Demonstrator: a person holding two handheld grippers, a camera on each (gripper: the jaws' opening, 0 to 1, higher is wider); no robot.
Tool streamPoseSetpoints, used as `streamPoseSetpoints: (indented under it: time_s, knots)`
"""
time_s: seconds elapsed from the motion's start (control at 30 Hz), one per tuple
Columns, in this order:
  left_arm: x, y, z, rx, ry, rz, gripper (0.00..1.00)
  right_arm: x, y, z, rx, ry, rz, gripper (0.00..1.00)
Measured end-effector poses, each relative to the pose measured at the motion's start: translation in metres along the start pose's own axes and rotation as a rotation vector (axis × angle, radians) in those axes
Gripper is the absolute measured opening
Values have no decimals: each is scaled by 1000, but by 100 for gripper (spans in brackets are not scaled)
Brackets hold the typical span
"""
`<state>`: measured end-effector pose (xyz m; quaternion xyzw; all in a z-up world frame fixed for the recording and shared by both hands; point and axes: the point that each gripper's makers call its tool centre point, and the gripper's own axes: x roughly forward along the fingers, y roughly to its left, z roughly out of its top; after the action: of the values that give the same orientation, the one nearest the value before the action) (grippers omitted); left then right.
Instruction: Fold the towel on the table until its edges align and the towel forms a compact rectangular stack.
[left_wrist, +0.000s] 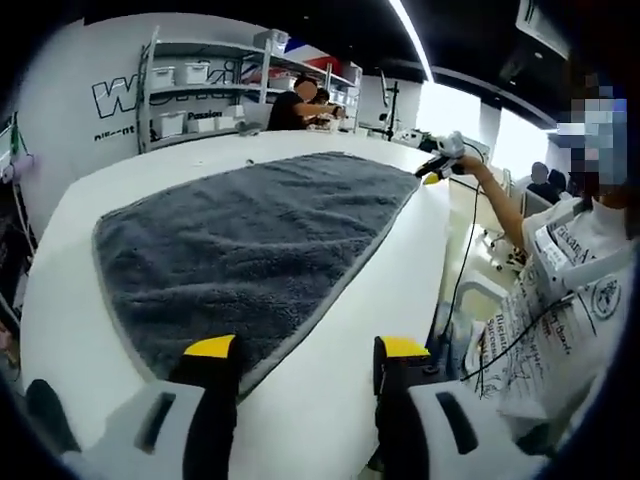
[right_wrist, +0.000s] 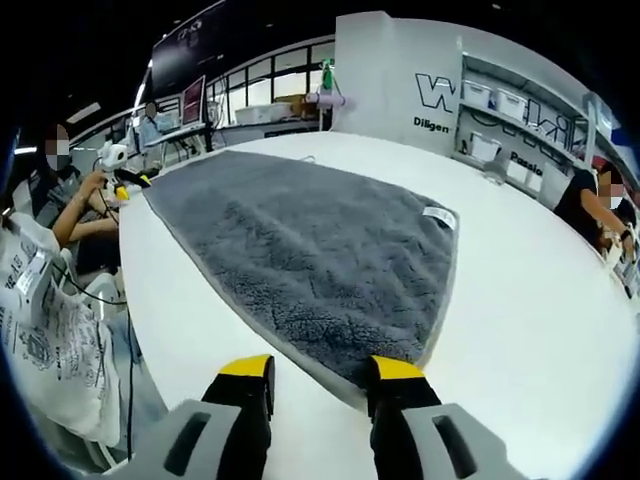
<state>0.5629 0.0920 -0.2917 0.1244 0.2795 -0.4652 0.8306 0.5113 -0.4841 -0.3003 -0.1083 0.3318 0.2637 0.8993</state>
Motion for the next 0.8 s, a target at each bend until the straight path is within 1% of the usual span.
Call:
streamPoseSetpoints:
  time_s: [0.17,0.23,0.3,0.33,0.4,0.47,0.5,0.53,0.57,0.63,0.73,0.8]
  knots:
    - [0,7,-2,22,29,28,41,-1,-3,-1,6,-4,-11,31]
    - [-2,13,-2,26,32,40,34,-1,-3,-2,9,-8,-12,30]
    - [-2,20,-2,60,38,65,24,-2,-4,-2,10,-15,-12,29]
    - [-3,24,-3,77,41,78,22,-2,-5,-2,11,-18,-12,29]
    - [-2,24,-3,70,39,70,22,-2,-5,-2,12,-22,-15,28]
    - [-2,23,-2,77,39,69,21,-2,-6,-2,11,-22,-20,25]
    - [-2,23,-2,83,40,70,21,-2,-7,-2,9,-21,-25,22]
    - [-2,23,-2,89,41,70,19,-2,-8,-2,8,-21,-29,16]
    - [-2,23,-2,95,41,71,16,-2,-9,-2,7,-20,-34,14]
    - [-3,24,-3,105,52,84,11,-2,-9,-2,1,-21,-34,12]
    - [-4,27,-2,110,53,91,9,-1,-7,-2,-13,-23,-36,8]
    - [-5,29,-1,112,54,96,9,-1,-6,-2,-20,-25,-39,7]
